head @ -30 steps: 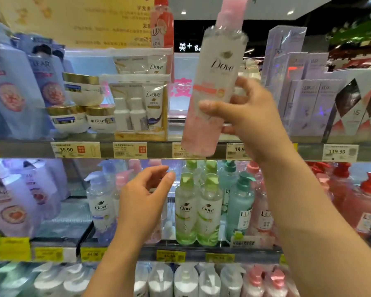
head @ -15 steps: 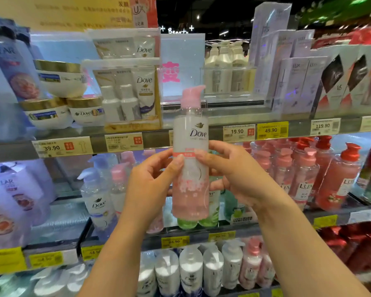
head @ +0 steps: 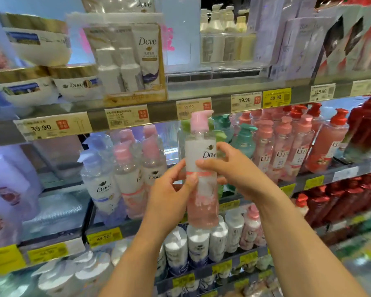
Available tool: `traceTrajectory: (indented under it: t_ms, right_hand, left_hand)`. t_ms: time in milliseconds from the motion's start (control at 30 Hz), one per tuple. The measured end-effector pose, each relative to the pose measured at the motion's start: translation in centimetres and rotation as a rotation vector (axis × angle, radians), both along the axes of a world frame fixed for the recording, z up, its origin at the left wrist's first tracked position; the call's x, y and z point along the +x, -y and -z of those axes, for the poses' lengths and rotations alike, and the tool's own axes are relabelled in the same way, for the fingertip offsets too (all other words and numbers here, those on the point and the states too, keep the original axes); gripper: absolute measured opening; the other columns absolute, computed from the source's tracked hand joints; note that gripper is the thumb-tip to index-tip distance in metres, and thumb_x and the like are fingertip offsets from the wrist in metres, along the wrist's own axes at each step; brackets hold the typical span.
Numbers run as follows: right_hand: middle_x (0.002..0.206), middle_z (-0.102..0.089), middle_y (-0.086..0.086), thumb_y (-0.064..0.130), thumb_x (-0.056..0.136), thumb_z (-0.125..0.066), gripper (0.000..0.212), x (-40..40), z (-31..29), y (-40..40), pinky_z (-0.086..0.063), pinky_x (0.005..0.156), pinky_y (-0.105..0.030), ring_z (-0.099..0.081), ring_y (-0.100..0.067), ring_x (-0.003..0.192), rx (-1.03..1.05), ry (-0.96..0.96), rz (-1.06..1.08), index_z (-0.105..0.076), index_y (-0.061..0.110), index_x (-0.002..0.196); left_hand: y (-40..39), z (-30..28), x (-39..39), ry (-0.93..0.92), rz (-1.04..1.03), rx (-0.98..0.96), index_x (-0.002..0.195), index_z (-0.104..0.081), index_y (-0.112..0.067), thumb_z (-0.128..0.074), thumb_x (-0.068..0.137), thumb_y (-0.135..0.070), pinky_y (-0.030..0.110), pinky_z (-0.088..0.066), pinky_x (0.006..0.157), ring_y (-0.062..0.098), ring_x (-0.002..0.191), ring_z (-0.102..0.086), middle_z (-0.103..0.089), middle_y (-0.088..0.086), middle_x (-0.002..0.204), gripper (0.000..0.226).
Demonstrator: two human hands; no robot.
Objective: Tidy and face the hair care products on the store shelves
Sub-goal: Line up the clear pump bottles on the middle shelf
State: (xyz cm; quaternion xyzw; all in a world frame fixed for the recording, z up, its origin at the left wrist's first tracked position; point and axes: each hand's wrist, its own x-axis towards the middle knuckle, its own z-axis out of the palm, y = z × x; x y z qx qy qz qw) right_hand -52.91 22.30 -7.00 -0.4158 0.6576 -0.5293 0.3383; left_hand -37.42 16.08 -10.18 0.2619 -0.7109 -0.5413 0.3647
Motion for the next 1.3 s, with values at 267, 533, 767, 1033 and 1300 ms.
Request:
traceTrajectory:
  t_ms: [267, 533, 767, 1033, 1300]
  right_hand:
    - [0.104, -0.077, 0.003, 0.045, 0.064, -0.082, 0.054, 1.0, 0.7, 1.3, -0.058, 0.088, -0.058, -0.076, -0.019, 0.094, -0.057, -0.038, 0.042, -0.061, 0.030, 0.112]
    - [0.103, -0.070, 0.016, 0.060, 0.054, -0.081, 0.072, 2.8, 0.1, 2.9, -0.060, 0.082, -0.047, -0.070, -0.011, 0.090, -0.075, -0.412, 0.095, -0.051, 0.042, 0.117]
    - [0.106, -0.069, 0.018, 0.052, 0.065, -0.084, 0.072, 3.6, 0.2, 3.8, -0.057, 0.086, -0.041, -0.067, -0.011, 0.096, -0.081, -0.547, 0.150, -0.050, 0.043, 0.128]
    - [0.115, -0.068, 0.013, 0.049, 0.068, -0.084, 0.073, 4.0, 1.1, 5.0, -0.056, 0.087, -0.042, -0.065, -0.015, 0.101, -0.084, -0.552, 0.171, -0.052, 0.036, 0.132]
    - [0.105, -0.065, 0.011, 0.053, 0.066, -0.086, 0.066, 4.8, 1.9, 5.9, -0.060, 0.074, -0.046, -0.064, -0.017, 0.087, -0.029, -0.549, 0.141, -0.051, 0.030, 0.116]
  left_hand:
    - [1.4, 1.1, 1.8, 0.225, 0.008, -0.186, 0.128, -0.053, -0.053, -0.065, 0.092, -0.035, 0.010, -0.051, 0.069, -0.010, 0.088, -0.066, -0.067, -0.030, 0.102, 0.042]
    - [6.2, -1.0, 3.5, 0.426, -0.533, -0.576, 0.140, -0.051, -0.025, -0.065, 0.091, -0.037, 0.024, -0.039, 0.084, 0.015, 0.103, -0.058, -0.054, 0.000, 0.133, 0.052]
    - [7.8, -0.4, 1.5, 0.730, -0.356, -0.630, 0.149, -0.011, -0.036, -0.059, 0.093, -0.043, 0.043, -0.049, 0.075, 0.038, 0.101, -0.060, -0.056, 0.015, 0.115, 0.074]
    - [8.6, 0.2, 2.4, 0.669, -0.325, -0.707, 0.150, -0.006, -0.040, -0.058, 0.094, -0.041, 0.041, -0.049, 0.069, 0.035, 0.094, -0.063, -0.058, 0.014, 0.112, 0.077]
    - [9.6, 0.6, 3.4, 0.654, -0.315, -0.735, 0.151, -0.008, -0.039, -0.061, 0.092, -0.044, 0.039, -0.048, 0.065, 0.034, 0.089, -0.063, -0.059, 0.012, 0.107, 0.079]
